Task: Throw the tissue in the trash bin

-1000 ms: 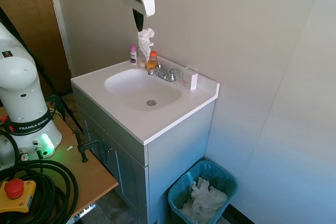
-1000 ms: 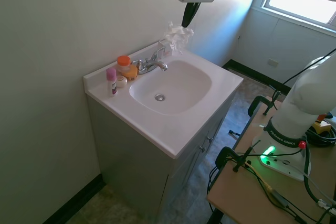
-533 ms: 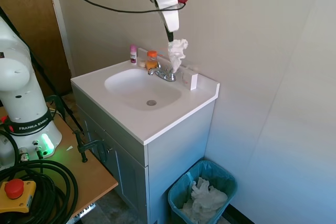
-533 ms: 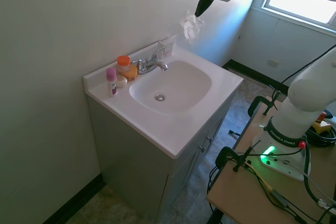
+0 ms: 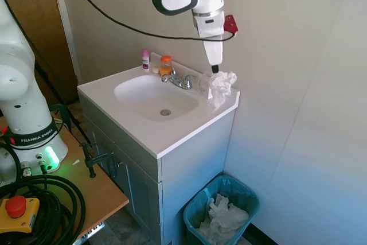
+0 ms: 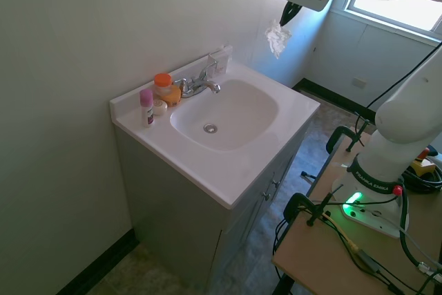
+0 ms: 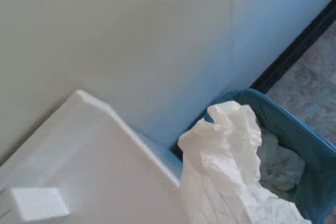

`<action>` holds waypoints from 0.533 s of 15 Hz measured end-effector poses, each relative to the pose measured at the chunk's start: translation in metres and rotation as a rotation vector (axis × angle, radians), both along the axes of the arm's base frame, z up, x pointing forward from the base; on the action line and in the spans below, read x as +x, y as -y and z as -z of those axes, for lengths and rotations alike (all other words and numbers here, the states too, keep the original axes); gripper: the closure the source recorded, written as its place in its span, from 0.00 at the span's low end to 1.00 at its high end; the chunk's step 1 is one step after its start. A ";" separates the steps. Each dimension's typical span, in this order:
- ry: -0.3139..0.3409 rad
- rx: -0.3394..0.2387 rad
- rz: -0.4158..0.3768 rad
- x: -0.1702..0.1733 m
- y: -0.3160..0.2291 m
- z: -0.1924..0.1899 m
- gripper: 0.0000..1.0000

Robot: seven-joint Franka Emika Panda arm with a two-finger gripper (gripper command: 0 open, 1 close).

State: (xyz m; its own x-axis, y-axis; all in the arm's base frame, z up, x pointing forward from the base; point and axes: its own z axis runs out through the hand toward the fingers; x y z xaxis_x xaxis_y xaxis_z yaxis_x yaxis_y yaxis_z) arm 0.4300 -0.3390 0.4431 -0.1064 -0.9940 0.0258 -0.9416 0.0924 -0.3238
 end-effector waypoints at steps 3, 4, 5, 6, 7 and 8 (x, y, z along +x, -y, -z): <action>-0.027 0.034 0.047 0.000 0.041 0.035 1.00; -0.041 0.042 0.058 0.004 0.050 0.049 1.00; -0.057 0.041 0.063 0.009 0.055 0.059 1.00; -0.071 0.039 0.064 0.016 0.060 0.069 1.00; -0.083 0.040 0.067 0.022 0.062 0.078 1.00; -0.092 0.044 0.072 0.028 0.066 0.087 1.00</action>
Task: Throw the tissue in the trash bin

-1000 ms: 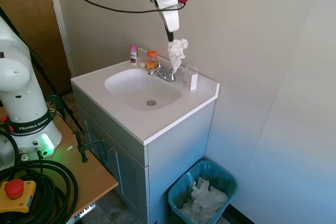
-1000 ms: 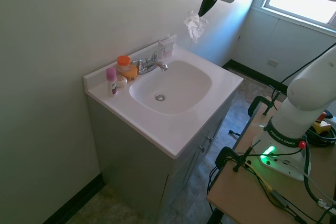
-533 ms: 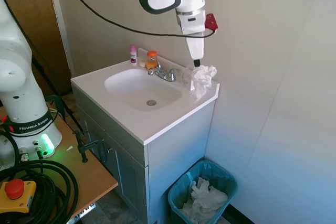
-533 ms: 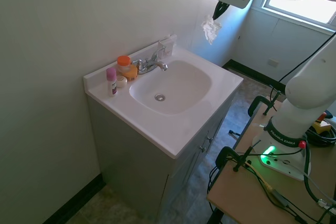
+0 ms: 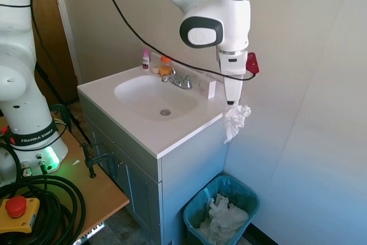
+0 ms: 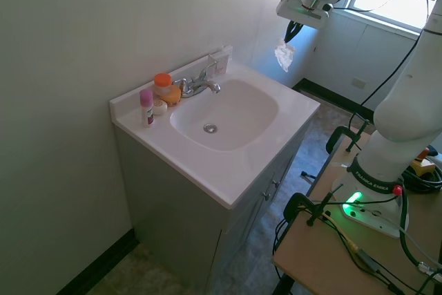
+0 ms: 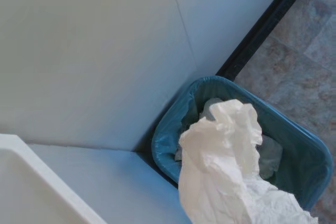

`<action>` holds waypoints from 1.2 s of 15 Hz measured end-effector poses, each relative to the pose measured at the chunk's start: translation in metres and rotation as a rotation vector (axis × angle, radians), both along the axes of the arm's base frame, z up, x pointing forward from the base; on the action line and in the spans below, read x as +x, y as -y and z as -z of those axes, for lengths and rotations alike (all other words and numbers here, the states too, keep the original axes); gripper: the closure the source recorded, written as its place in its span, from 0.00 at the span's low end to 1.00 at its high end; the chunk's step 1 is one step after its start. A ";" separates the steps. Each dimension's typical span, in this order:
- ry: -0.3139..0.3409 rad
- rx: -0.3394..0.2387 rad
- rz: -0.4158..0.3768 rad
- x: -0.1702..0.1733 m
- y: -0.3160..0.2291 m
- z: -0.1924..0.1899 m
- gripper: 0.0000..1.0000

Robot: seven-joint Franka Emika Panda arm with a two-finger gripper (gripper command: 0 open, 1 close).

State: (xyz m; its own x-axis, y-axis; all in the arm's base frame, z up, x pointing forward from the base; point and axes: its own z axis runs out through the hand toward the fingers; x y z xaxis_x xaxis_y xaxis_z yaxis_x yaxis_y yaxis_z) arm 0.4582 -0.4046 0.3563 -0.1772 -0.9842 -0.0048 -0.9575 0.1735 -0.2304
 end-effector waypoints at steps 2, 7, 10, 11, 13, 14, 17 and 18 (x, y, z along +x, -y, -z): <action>-0.015 0.006 0.013 0.012 0.009 0.018 1.00; -0.041 0.033 0.022 0.024 0.019 0.041 0.00; -0.046 0.043 0.019 0.025 0.017 0.045 0.00; -0.047 0.048 0.019 0.025 0.017 0.047 0.00; -0.045 0.053 0.016 0.027 0.016 0.049 0.00; -0.044 0.053 0.012 0.028 0.015 0.049 0.00; -0.034 0.051 -0.029 0.031 0.011 0.041 0.00; -0.025 0.050 -0.057 0.033 0.007 0.032 0.00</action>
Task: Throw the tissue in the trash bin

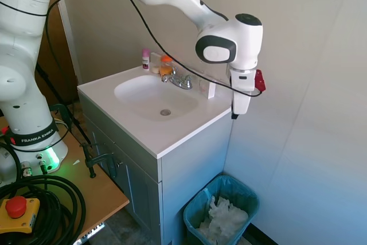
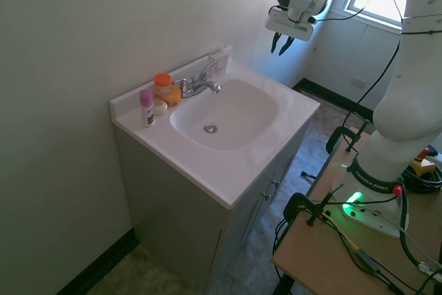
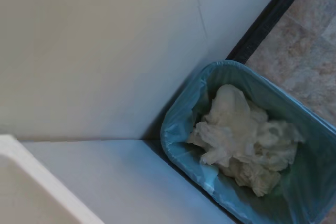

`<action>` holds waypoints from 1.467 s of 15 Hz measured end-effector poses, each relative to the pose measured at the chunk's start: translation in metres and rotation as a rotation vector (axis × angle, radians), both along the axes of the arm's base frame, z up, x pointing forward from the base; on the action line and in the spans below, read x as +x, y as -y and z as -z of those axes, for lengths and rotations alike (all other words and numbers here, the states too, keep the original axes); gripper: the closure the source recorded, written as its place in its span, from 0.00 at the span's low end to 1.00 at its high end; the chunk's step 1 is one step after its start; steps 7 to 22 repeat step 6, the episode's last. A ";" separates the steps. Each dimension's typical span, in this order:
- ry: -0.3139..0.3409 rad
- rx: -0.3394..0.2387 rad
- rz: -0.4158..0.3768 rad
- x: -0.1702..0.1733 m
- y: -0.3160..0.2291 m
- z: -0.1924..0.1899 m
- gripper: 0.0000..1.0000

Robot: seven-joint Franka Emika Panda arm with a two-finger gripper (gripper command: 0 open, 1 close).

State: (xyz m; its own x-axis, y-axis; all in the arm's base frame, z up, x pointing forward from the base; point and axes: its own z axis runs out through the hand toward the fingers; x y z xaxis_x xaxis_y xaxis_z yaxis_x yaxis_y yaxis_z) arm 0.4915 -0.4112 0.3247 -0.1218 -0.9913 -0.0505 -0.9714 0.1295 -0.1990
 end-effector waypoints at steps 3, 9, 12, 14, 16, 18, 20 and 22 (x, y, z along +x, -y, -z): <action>0.040 -0.033 -0.105 0.004 -0.044 -0.051 0.00; 0.044 -0.065 -0.222 -0.008 -0.114 -0.088 0.00; 0.044 -0.065 -0.222 -0.008 -0.114 -0.088 0.00; 0.044 -0.065 -0.222 -0.008 -0.114 -0.088 0.00; 0.044 -0.065 -0.222 -0.008 -0.114 -0.088 0.00; 0.044 -0.065 -0.222 -0.008 -0.114 -0.088 0.00; 0.044 -0.065 -0.222 -0.008 -0.114 -0.088 0.00; 0.044 -0.065 -0.222 -0.008 -0.114 -0.088 0.00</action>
